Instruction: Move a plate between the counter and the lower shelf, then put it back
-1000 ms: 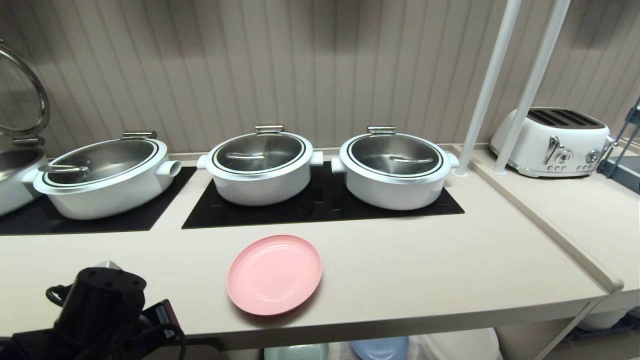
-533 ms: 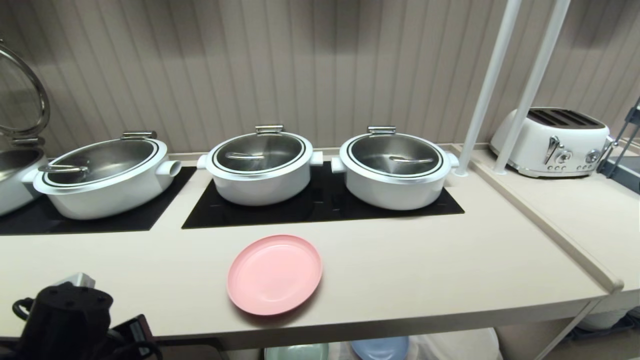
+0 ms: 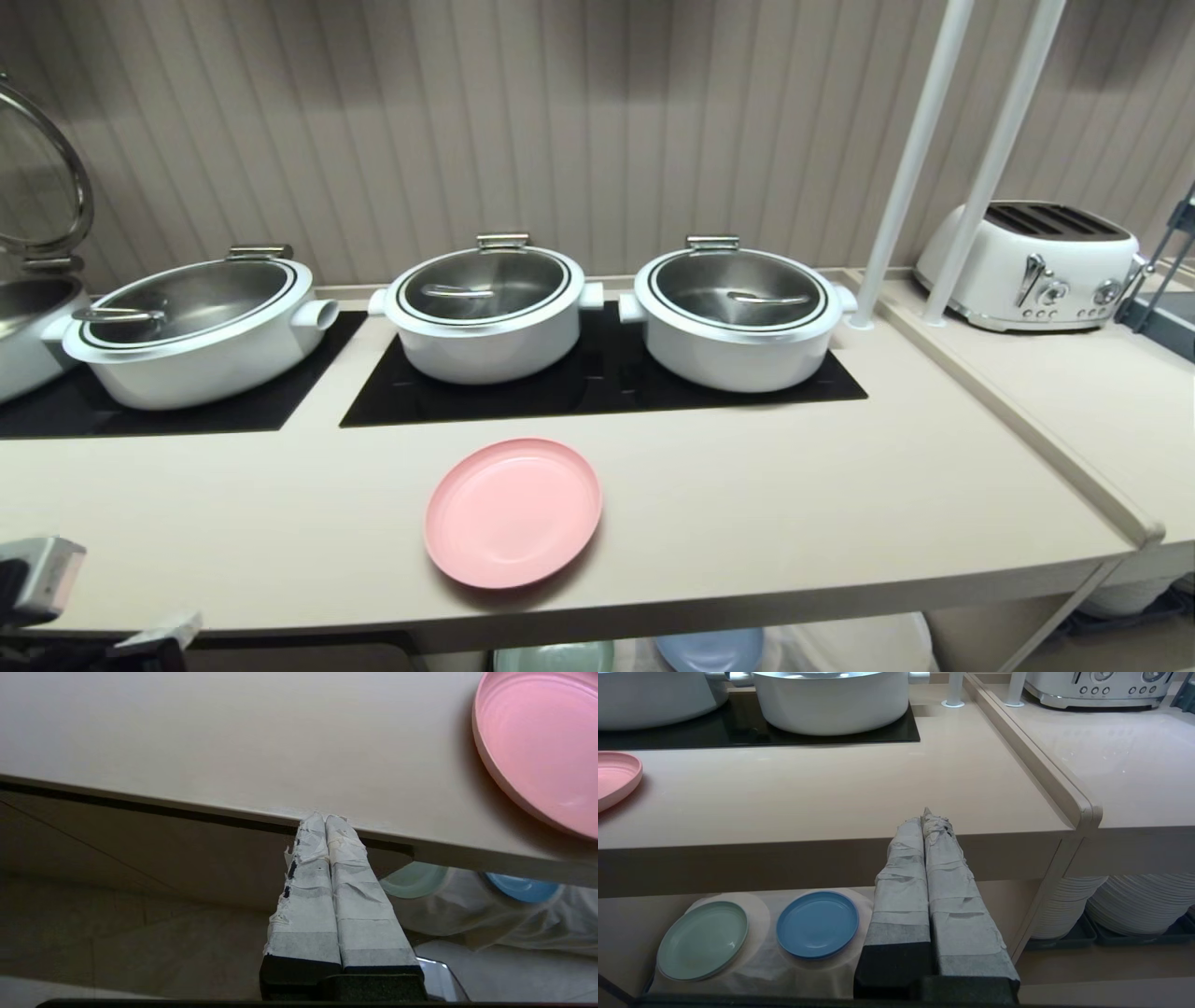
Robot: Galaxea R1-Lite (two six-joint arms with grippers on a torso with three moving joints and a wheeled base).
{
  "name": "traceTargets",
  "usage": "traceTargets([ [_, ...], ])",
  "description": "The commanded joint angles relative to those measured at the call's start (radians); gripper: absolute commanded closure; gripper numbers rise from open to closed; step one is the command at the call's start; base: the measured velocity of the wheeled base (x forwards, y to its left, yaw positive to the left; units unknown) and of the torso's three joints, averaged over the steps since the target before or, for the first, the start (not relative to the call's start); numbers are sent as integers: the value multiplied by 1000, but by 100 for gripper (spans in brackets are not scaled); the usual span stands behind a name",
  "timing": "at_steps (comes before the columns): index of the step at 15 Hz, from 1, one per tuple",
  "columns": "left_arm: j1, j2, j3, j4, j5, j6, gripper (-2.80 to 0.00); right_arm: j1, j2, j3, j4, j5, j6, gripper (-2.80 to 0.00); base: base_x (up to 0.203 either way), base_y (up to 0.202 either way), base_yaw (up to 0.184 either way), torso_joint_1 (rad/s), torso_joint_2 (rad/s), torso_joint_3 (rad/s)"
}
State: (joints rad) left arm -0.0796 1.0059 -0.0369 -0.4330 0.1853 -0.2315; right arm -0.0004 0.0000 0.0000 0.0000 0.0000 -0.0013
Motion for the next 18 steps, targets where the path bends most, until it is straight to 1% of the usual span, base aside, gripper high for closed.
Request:
traceTargets([
  [1,87,-149,28,-4,-51,63,0,-1,0,0,0,0,0,0,0,0,0,0,0,0],
  [2,113,-193,33,-3,-74,77,0,0,0,0,0,0,0,0,0,0,0,0,0,0],
  [4,151,-303,35,37,-89,94,0,0,0,0,0,0,0,0,0,0,0,0,0,0],
  [8,213,-606,37,269,-111,127,0,-1,0,0,0,0,0,0,0,0,0,0,0,0],
  [10,229,-724,37,355,-128,141,0,0,0,0,0,0,0,0,0,0,0,0,0,0],
  [12,237,-730,37,413,-144,156,0,-1,0,0,0,0,0,0,0,0,0,0,0,0],
  [15,198,-730,37,408,-147,166,0,0,0,0,0,0,0,0,0,0,0,0,0,0],
  [18,196,-730,37,407,-147,170,0,-1,0,0,0,-1,0,0,0,0,0,0,0,0],
])
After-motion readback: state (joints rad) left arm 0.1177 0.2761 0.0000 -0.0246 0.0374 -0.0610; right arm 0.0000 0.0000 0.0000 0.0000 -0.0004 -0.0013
